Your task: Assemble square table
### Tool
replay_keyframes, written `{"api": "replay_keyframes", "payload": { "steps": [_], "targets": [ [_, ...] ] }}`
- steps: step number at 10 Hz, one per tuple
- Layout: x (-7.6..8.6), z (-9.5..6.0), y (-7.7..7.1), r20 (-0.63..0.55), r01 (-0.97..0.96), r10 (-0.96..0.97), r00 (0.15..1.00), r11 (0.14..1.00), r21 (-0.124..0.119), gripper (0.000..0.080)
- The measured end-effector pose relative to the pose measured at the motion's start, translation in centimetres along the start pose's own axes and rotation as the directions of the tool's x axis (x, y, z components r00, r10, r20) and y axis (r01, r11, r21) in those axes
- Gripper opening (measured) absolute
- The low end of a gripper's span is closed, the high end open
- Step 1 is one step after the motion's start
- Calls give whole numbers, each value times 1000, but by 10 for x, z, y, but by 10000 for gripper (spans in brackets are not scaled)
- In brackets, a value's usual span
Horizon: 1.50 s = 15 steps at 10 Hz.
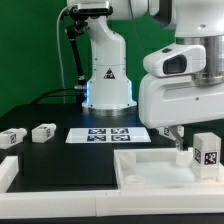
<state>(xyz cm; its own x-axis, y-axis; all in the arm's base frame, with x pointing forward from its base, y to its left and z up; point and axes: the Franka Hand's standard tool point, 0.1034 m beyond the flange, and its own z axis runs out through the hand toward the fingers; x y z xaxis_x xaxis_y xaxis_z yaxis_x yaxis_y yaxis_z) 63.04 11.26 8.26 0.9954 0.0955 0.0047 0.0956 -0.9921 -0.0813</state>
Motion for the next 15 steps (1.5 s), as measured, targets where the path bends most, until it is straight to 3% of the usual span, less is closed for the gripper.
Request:
{"api": "replay_keyframes", "payload": {
  "steps": [3,5,8,10,12,13,14,15],
  "targets": [
    [0,2,0,-19,-30,30,999,1000,2,623],
    [0,2,-1,-18,-157,157,987,988,6,285],
    [0,3,-1,-18,-316,316,949,949,8,288],
    [-2,3,1,-18,-620,620,784,784,1,288],
    [3,3,7,-4,-855,857,516,515,60,288],
    [2,4,9,21,-921,922,386,384,68,288],
    [1,4,8,42,-965,966,256,253,68,289],
    [0,4,3,55,-992,991,118,115,51,289]
  ]
}}
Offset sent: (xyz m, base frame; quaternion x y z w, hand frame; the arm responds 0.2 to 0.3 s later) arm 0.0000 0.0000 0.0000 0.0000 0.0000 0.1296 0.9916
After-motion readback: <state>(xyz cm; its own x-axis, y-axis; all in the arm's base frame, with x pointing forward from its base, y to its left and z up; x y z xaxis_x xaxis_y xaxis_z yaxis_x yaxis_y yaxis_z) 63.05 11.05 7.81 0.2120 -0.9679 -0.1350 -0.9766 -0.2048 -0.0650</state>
